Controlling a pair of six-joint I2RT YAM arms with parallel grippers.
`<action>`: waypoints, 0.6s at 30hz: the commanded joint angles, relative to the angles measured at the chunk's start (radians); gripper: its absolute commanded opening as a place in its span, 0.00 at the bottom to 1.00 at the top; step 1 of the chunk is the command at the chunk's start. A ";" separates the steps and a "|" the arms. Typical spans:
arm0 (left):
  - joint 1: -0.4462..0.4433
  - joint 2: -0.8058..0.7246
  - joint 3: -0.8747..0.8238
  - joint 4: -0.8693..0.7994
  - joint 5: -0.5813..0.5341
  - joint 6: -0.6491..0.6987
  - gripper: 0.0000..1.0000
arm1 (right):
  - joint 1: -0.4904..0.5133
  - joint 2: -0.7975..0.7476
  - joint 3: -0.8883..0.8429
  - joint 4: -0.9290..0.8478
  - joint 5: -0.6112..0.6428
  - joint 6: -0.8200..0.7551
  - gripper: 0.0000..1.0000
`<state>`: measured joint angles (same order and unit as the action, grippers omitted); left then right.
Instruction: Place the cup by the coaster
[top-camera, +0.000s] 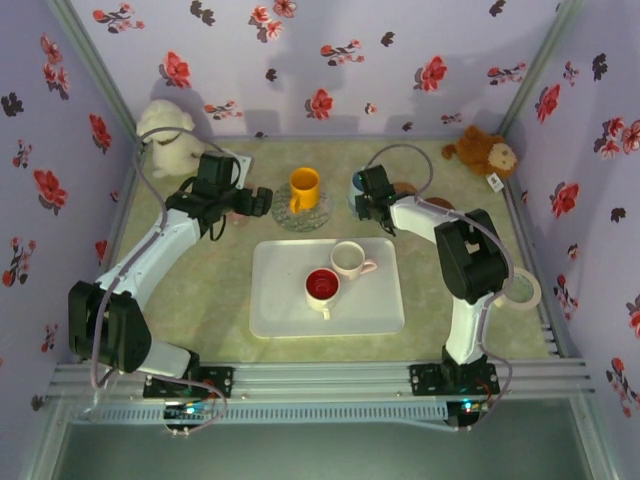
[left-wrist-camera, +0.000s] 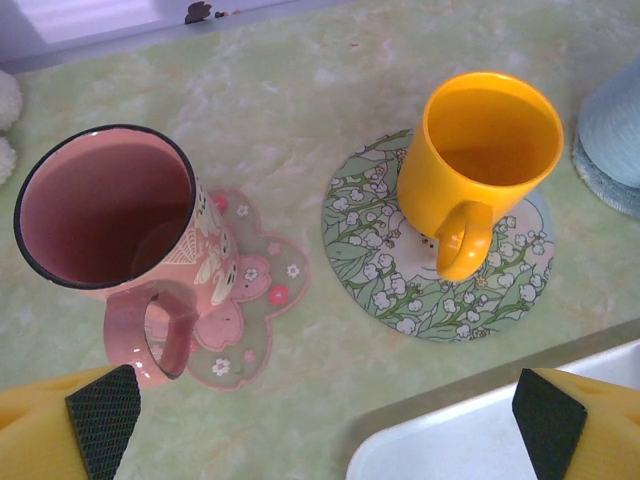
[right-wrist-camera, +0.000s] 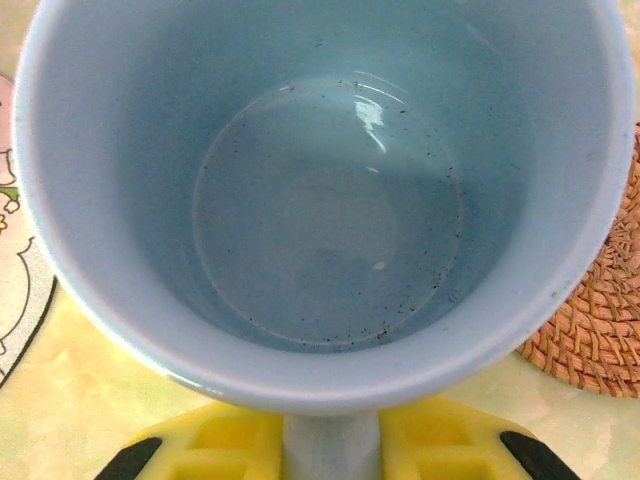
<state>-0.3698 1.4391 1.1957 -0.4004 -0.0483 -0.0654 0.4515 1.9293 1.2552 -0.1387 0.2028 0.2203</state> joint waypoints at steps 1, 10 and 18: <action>0.008 0.016 0.012 0.011 0.009 -0.002 0.99 | -0.001 -0.008 -0.002 -0.001 -0.017 0.011 0.00; 0.009 0.018 0.016 0.011 0.009 -0.001 0.99 | 0.020 -0.005 -0.004 -0.072 -0.145 -0.012 0.00; 0.009 0.016 0.010 0.012 0.008 -0.002 0.99 | 0.042 0.025 0.041 -0.095 -0.155 -0.019 0.00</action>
<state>-0.3698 1.4494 1.1957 -0.4000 -0.0483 -0.0658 0.4694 1.9289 1.2667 -0.1661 0.1165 0.2161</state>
